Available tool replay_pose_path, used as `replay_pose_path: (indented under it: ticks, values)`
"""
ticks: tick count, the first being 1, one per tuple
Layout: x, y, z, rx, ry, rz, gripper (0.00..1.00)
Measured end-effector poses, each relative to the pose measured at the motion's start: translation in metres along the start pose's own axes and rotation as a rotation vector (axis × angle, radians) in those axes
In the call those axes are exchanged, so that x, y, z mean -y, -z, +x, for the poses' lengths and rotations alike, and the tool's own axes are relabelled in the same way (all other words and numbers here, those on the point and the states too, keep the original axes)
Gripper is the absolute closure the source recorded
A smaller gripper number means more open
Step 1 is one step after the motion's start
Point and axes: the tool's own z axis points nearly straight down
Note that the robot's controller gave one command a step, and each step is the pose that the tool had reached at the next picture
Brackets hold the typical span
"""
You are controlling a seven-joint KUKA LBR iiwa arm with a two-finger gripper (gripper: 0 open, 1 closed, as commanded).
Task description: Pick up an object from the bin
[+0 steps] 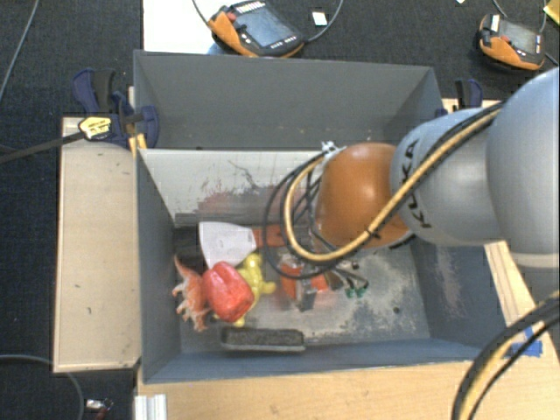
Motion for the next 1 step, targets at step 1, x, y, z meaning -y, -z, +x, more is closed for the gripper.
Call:
replay_pose_path:
  ticks: [1]
  values:
    - [-0.0001,0.0129,0.0003,-0.001,-0.002,0.000,1.00]
